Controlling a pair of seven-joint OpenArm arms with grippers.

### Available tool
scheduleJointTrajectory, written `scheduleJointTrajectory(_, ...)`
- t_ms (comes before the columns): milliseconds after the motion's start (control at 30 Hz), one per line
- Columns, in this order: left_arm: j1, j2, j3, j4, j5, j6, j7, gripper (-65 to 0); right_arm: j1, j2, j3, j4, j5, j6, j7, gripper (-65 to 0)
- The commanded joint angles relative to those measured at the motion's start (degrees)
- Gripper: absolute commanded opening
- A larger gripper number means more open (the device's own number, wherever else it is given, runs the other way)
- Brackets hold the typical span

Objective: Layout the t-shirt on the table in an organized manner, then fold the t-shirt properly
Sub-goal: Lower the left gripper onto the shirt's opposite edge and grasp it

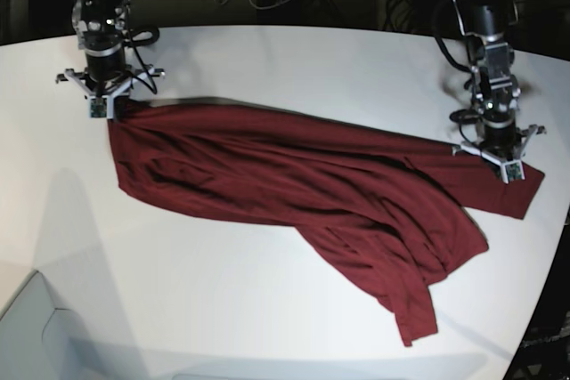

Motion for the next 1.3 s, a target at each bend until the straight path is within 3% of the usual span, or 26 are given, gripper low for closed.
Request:
scheduleJointTrajectory(0,3.17,0.03,-0.03,2.34,0.3,-0.3,4.99,-60.9,-0.15,0.31,0.2,0.29,0.03,-0.03,-1.18,-65.0)
scheduleJointTrajectory(233,14.34,1.35,-0.12,17.81,0.21,0.06,5.08,-60.9,-0.15,0.05,0.2,0.38,0.03,-0.03,-1.1,-65.0)
scheduleJointTrajectory(567,18.29,5.65,-6.97,31.09,0.56,-0.3,5.08,-60.9,-3.66,0.4,0.2,1.08,0.03,-0.03,-0.92,-65.0)
scheduleJointTrajectory(867,12.32,5.92,-7.15,32.41,0.65,-0.3,5.16,-60.7,-7.44,0.13,0.2,7.94,0.03,-0.03,-0.92,-65.0)
scheduleJointTrajectory(1067,2.73,5.92,-7.15,28.71,0.21,-0.38,14.13,-60.5,-7.53,0.05,0.11,7.94,0.03,-0.03,-1.01,-65.0)
scheduleJointTrajectory(1167,-2.1,5.92,-7.24,25.37,0.13,-0.38,17.82,-53.4,-7.53,0.05,0.11,7.94,0.03,-0.03,-1.01,-65.0)
scheduleJointTrajectory(1267,-6.94,5.92,-7.24,20.28,0.13,-0.38,18.44,-37.4,-7.53,0.05,0.11,7.94,0.03,-0.03,-1.1,-65.0)
